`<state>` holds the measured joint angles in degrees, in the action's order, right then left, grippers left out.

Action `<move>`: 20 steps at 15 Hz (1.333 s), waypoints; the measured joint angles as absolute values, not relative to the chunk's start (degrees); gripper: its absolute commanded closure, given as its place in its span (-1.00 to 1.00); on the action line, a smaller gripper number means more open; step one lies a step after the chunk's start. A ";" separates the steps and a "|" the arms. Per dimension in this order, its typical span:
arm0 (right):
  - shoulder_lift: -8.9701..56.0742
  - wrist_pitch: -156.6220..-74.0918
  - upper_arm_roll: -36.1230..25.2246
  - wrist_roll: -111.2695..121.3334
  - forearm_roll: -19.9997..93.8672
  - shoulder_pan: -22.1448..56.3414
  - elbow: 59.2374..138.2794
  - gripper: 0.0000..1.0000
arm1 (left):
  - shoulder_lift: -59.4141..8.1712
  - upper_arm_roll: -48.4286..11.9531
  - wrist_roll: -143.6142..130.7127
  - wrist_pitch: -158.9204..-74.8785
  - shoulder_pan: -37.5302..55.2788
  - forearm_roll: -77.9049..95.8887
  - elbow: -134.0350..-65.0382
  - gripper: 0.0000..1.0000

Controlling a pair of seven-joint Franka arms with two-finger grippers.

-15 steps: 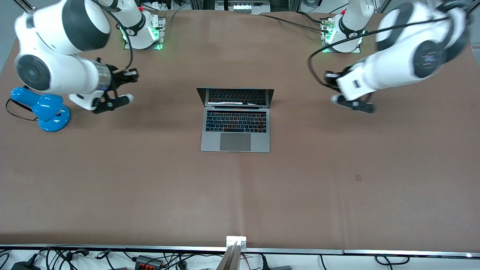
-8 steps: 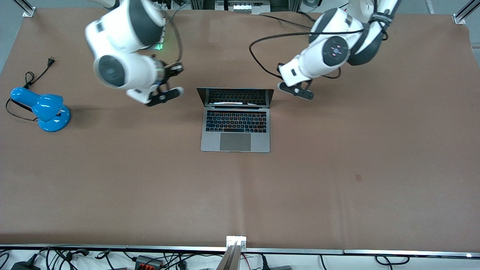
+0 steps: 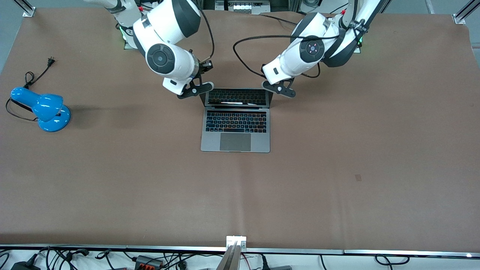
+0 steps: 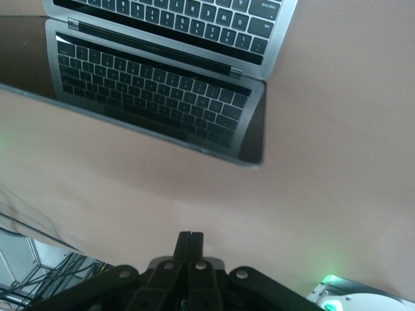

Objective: Close laptop with both arms from behind
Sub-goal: 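Place both grippers behind the laptop screen's back edge, then push the laptop screen down onto the keyboard with both grippers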

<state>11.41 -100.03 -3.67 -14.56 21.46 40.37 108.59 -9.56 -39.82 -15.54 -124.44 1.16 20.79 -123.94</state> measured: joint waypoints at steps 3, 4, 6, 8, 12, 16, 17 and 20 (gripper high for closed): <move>12.43 -102.47 -3.82 -14.65 21.57 40.39 108.59 1.00 | -12.26 -39.80 -15.54 -127.52 1.13 20.79 -123.93 1.00; 12.78 -103.38 -3.85 -14.66 21.58 40.39 108.59 1.00 | -12.69 -39.79 -15.54 -127.95 1.13 20.79 -123.91 1.00; 13.59 -105.19 -3.87 -14.70 21.60 40.39 108.59 1.00 | -13.32 -39.76 -15.57 -128.89 1.06 20.79 -123.65 1.00; 14.25 -106.47 -3.89 -14.71 21.61 40.39 108.46 1.00 | -13.99 -39.64 -15.62 -129.83 0.84 20.79 -123.00 1.00; 15.52 -107.78 -4.39 -14.81 21.63 40.26 106.32 1.00 | -16.71 -39.24 -16.63 -130.14 0.34 20.79 -120.06 1.00; 17.50 -112.88 -4.85 -14.95 21.64 39.93 104.75 1.00 | -19.42 -37.72 -16.75 -131.17 0.22 20.75 -118.39 1.00; 18.06 -114.13 -4.86 -15.08 21.64 39.93 104.74 1.00 | -20.20 -37.31 -16.75 -131.46 0.20 20.64 -118.05 1.00; 20.30 -116.99 -4.88 -15.57 21.64 39.93 104.25 1.00 | -23.14 -36.39 -16.75 -131.76 0.21 20.30 -115.61 1.00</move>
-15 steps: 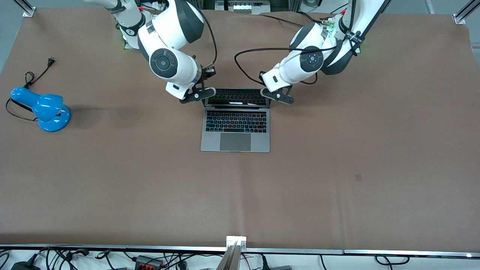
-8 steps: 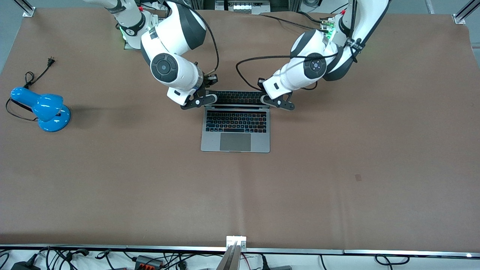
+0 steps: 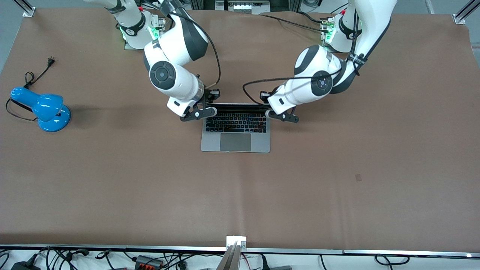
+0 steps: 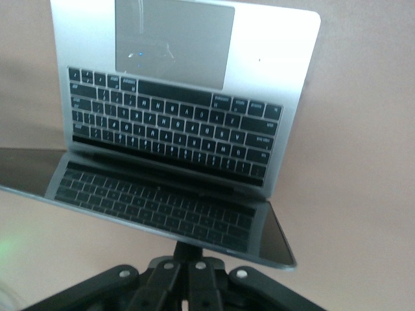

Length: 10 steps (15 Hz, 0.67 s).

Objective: Close laptop with both arms from behind
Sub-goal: 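Push the laptop screen down onto the keyboard with both grippers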

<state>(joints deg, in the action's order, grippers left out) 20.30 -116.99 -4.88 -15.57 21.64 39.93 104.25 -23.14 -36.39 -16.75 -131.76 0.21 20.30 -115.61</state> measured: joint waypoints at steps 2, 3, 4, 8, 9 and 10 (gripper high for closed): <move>22.34 -118.06 -5.20 -15.90 21.60 39.93 102.91 1.00 | -25.23 -35.82 -16.76 -131.77 0.31 19.88 -113.89 1.00; 23.65 -118.36 -5.67 -15.94 21.59 39.92 101.73 1.00 | -26.40 -35.57 -16.77 -131.77 0.32 19.07 -113.04 1.00; 24.96 -118.53 -6.31 -15.96 21.59 39.91 100.38 1.00 | -27.57 -35.34 -16.81 -131.77 0.33 18.20 -112.23 1.00; 29.39 -118.59 -8.94 -15.97 21.58 39.84 95.48 1.00 | -32.09 -34.49 -16.99 -131.85 0.40 15.42 -108.68 1.00; 30.47 -118.59 -9.41 -15.97 21.43 39.82 94.69 1.00 | -33.26 -34.32 -17.01 -131.85 0.41 14.76 -107.76 1.00; 31.67 -118.60 -9.75 -15.98 21.06 39.80 93.97 1.00 | -34.42 -34.23 -17.22 -131.86 0.43 13.82 -106.97 1.00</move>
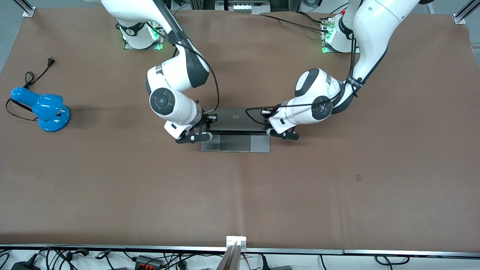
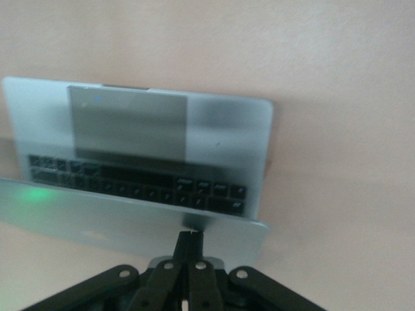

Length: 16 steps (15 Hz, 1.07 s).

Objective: Close laptop with both arms from behind
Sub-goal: 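Push the laptop screen down onto the keyboard with both grippers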

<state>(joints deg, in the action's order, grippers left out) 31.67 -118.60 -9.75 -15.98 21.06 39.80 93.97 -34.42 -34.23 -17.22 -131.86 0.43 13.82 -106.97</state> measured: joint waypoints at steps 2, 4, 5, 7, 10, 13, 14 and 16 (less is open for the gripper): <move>34.24 -118.63 -10.01 -15.98 20.16 39.80 92.85 1.00 | -36.73 -34.09 -18.39 -131.91 0.74 11.12 -105.39 1.00; 36.24 -119.22 -10.05 -15.99 19.87 39.80 92.17 1.00 | -38.62 -34.00 -19.91 -132.09 1.15 9.01 -103.95 1.00; 36.90 -120.15 -10.06 -15.99 19.84 39.80 92.02 1.00 | -39.39 -33.93 -20.13 -132.41 1.35 8.75 -103.34 1.00; 37.76 -121.71 -10.06 -15.99 19.77 39.81 91.94 1.00 | -40.64 -33.60 -20.21 -133.76 1.65 8.67 -102.73 1.00; 39.08 -123.99 -10.05 -15.99 19.74 39.88 91.90 1.00 | -42.02 -32.20 -20.22 -135.41 2.76 8.12 -102.52 1.00; 41.31 -126.44 -10.00 -15.99 19.73 40.20 91.87 1.00 | -42.45 -30.26 -20.23 -136.01 4.72 7.88 -102.19 1.00; 42.02 -127.12 -9.99 -15.99 19.73 40.29 91.84 1.00 | -42.50 -29.79 -20.24 -136.43 5.21 7.83 -102.16 1.00; 42.63 -127.49 -10.00 -15.99 19.72 40.36 91.58 1.00 | -42.66 -29.40 -20.26 -137.05 5.57 7.32 -102.15 1.00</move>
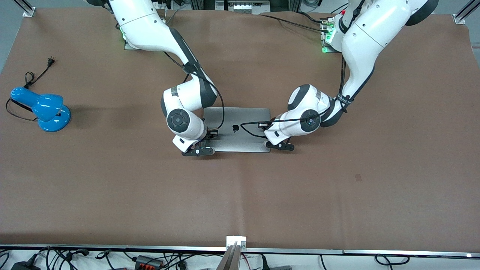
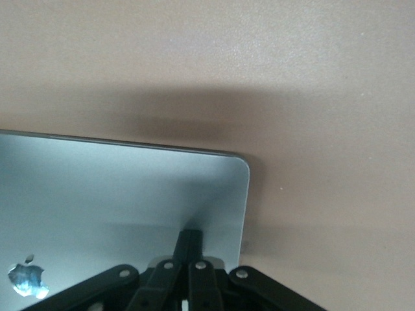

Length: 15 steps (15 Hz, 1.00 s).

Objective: Close laptop with both arms from behind
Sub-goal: 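Push the laptop screen down onto the keyboard with both grippers, then lift both grippers up off the closed laptop lid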

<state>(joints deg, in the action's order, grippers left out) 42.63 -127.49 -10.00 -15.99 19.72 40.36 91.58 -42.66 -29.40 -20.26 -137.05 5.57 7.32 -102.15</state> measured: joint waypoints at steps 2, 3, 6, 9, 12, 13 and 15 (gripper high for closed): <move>42.62 -127.46 -10.00 -15.99 19.71 40.36 91.50 1.00 | -42.70 -29.35 -20.32 -137.16 5.58 7.00 -102.14 1.00; 42.62 -127.46 -10.00 -15.99 19.71 40.36 91.50 1.00 | -42.70 -29.34 -20.33 -137.17 5.58 6.96 -102.13 1.00; 42.62 -127.46 -10.00 -15.99 19.71 40.36 91.49 1.00 | -42.69 -29.31 -20.57 -137.18 5.58 6.91 -101.95 1.00; 42.53 -127.56 -10.37 -15.99 19.48 40.42 91.09 1.00 | -42.15 -29.33 -22.24 -136.89 5.58 6.82 -101.14 1.00; 40.94 -127.15 -11.92 -15.99 17.11 40.42 89.78 1.00 | -37.92 -29.40 -24.09 -131.04 5.55 6.77 -99.91 1.00; 39.78 -126.37 -12.50 -15.99 16.48 40.42 89.57 1.00 | -35.36 -29.38 -24.40 -127.70 5.43 6.74 -99.52 1.00; 37.07 -124.10 -14.05 -15.99 15.21 40.40 89.43 1.00 | -29.41 -29.35 -24.61 -120.75 4.73 6.71 -99.10 1.00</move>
<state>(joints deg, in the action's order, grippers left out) 37.07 -124.10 -14.05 -15.99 15.21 40.40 89.43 -29.41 -29.35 -24.61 -120.75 4.73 6.71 -99.10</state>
